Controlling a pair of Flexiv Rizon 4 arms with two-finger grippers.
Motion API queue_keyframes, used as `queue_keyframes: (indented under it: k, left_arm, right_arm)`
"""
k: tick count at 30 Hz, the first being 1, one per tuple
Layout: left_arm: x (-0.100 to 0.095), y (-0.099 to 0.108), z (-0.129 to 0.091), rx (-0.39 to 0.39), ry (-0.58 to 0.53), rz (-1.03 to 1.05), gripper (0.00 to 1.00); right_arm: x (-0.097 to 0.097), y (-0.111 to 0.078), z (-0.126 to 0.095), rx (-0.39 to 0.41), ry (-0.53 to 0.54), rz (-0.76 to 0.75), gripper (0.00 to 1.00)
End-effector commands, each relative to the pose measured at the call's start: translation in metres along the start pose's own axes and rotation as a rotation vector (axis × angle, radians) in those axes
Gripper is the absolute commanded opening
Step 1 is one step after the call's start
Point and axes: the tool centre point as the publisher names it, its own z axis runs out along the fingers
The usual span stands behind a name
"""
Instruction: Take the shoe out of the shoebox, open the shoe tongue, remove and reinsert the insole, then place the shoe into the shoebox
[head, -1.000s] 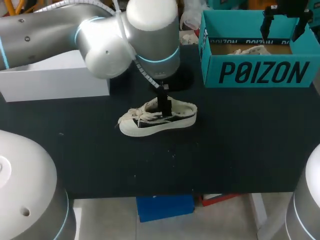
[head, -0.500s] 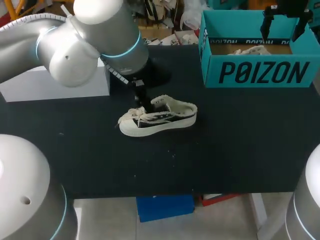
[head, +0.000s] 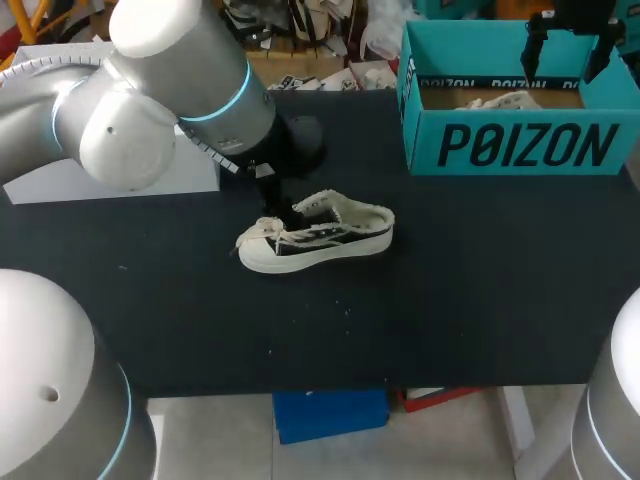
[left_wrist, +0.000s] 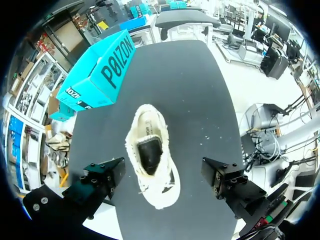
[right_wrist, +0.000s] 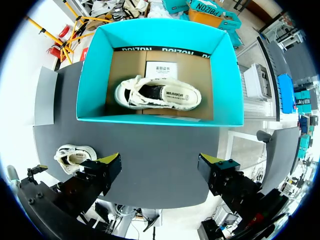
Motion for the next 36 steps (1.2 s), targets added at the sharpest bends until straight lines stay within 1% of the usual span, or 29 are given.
queue_keyframes:
  k: [1, 3, 4, 6, 9, 10, 13, 18, 23, 24, 34, 36]
  left_arm:
    - [0.007, 0.022, -0.002, 0.194, 0.002, -0.012, 1.00]
    - [0.008, 0.029, -0.003, 0.189, -0.005, -0.024, 1.00]
    - [0.009, 0.031, -0.004, 0.207, -0.003, -0.041, 1.00]
    - [0.012, 0.035, -0.007, 0.209, -0.019, -0.037, 1.00]
    - [0.019, 0.041, -0.009, 0.250, -0.013, -0.043, 1.00]
    - [0.023, 0.044, -0.008, 0.245, -0.014, -0.036, 1.00]
    - [0.027, 0.053, -0.007, 0.263, -0.015, -0.057, 1.00]
    - [0.024, 0.070, -0.011, 0.262, -0.027, -0.081, 1.00]
    - [0.020, 0.079, -0.011, 0.258, -0.013, -0.070, 1.00]
    - [0.019, 0.081, -0.011, 0.244, -0.014, -0.062, 1.00]
    - [0.019, 0.081, -0.011, 0.244, -0.014, -0.062, 1.00]
    - [0.019, 0.081, -0.011, 0.244, -0.014, -0.062, 1.00]
  right_arm:
    - [0.000, 0.000, 0.000, 0.000, 0.000, 0.000, 1.00]
    - [0.000, 0.000, 0.000, 0.000, 0.000, 0.000, 1.00]
    - [0.000, 0.000, 0.000, 0.000, 0.000, 0.000, 1.00]
    - [0.000, 0.000, 0.000, 0.000, 0.000, 0.000, 1.00]
    - [0.000, 0.000, 0.000, 0.000, 0.000, 0.000, 1.00]
    - [0.000, 0.000, 0.000, 0.000, 0.000, 0.000, 1.00]
    - [0.000, 0.000, 0.000, 0.000, 0.000, 0.000, 1.00]
    - [0.000, 0.000, 0.000, 0.000, 0.000, 0.000, 1.00]
    - [0.000, 0.000, 0.000, 0.000, 0.000, 0.000, 1.00]
    - [0.000, 0.000, 0.000, 0.000, 0.000, 0.000, 1.00]
    - [0.000, 0.000, 0.000, 0.000, 0.000, 0.000, 1.00]
    - [0.012, -0.002, -0.009, -0.037, 0.028, -0.064, 1.00]
